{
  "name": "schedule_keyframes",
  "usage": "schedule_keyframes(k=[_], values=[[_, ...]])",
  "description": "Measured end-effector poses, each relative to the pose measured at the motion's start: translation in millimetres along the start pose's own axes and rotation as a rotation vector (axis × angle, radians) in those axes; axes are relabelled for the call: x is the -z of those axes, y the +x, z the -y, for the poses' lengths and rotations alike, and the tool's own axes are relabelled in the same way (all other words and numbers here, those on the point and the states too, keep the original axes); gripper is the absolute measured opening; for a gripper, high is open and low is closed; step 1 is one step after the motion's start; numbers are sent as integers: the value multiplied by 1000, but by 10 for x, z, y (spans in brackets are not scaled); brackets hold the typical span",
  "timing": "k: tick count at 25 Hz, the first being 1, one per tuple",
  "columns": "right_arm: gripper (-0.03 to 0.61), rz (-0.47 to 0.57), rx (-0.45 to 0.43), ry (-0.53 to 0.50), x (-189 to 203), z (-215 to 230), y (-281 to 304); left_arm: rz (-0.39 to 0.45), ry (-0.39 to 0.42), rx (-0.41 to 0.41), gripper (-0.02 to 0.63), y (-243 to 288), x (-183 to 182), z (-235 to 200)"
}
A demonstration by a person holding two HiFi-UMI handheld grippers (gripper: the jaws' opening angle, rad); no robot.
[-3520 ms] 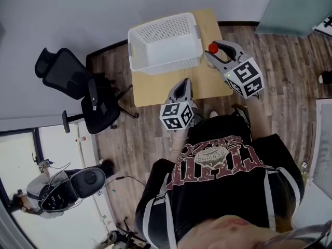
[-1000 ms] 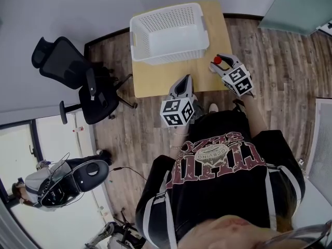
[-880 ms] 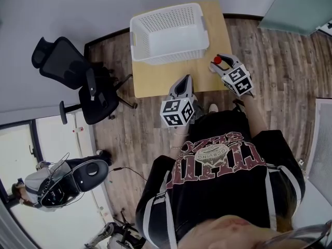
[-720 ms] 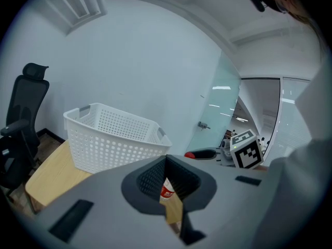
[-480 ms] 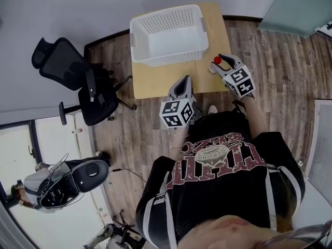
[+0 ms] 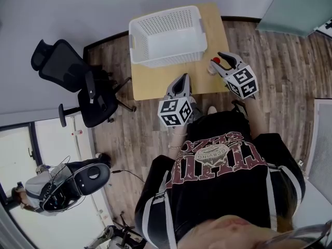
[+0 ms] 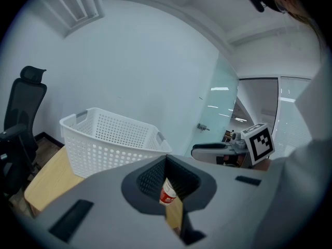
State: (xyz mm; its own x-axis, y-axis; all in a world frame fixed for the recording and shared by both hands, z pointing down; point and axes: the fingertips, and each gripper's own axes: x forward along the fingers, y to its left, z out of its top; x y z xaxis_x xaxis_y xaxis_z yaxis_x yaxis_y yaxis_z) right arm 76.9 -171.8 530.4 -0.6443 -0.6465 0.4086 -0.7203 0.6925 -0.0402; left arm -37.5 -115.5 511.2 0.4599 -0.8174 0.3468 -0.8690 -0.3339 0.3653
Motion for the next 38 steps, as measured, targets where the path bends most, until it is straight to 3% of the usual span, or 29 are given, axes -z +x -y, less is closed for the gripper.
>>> schedule_keyframes(k=[12,27,38], values=[[166,89,-43,-33,-442,-188,-21,60,34,37,48,-38,-305,91],[45,170,-130,-53,-946,-463,42,132,86,77,48,-37,-703,195],[20,184,-173,-56,-1078,-573,94,172,99,99,48,-31,-872,228]])
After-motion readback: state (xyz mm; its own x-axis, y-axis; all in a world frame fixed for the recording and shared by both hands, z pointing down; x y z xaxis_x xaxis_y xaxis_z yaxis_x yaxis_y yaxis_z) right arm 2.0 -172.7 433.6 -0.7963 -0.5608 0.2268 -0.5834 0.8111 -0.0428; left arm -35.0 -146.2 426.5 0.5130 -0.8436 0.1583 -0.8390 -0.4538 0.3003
